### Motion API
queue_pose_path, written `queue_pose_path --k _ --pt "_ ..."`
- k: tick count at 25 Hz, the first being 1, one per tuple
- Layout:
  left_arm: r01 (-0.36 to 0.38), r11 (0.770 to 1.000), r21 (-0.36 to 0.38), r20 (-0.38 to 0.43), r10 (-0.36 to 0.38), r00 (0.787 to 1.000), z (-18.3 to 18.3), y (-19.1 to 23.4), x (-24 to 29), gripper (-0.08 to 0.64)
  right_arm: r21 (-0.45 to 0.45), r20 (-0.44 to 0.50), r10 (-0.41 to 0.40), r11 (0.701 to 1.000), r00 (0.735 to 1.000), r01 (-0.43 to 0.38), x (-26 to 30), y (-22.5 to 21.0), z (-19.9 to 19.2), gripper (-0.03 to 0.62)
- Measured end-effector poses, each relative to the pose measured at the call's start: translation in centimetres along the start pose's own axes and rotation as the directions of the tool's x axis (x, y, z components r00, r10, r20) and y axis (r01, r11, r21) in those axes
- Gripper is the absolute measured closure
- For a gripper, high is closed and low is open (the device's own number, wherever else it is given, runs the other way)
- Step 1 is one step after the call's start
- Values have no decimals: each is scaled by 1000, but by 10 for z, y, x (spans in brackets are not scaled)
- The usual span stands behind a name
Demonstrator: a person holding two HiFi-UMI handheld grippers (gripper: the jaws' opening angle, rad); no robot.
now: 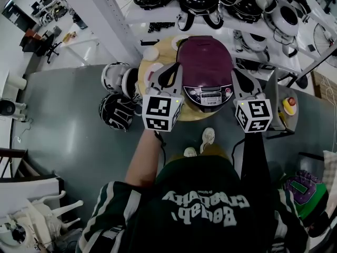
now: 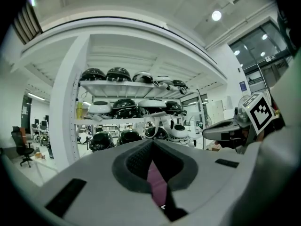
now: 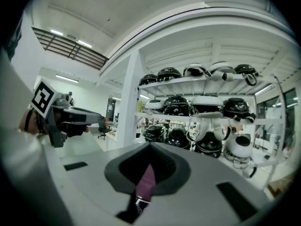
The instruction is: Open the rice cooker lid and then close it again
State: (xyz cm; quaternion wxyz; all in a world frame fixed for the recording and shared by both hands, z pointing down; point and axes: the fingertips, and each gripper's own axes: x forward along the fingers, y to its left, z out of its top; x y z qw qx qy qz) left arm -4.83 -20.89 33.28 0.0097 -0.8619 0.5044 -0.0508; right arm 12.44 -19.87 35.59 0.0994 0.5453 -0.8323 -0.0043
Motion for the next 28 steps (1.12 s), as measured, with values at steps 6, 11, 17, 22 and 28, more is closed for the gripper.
queue_pose_path --k 6,11,17,22,28 --pt "-4 1000 -3 15 4 1000 3 0 0 558 -69 -4 -19 997 1000 19 1 2 3 589" --pt "-8 1000 -9 10 9 1000 1 3 2 558 -62 -5 -30 998 1000 29 2 -1 3 589" --pt "-5 1000 -13 8 5 1000 0 2 3 558 -52 -10 -32 998 999 32 1 -3 0 589" --pt "-1 1000 -11 6 1 1000 -1 0 5 558 -51 -11 -31 998 999 31 0 -4 -1 589" --pt "-1 1000 -11 -2 1 1000 -3 3 7 558 -49 -12 -28 998 1000 28 2 -4 -1 589"
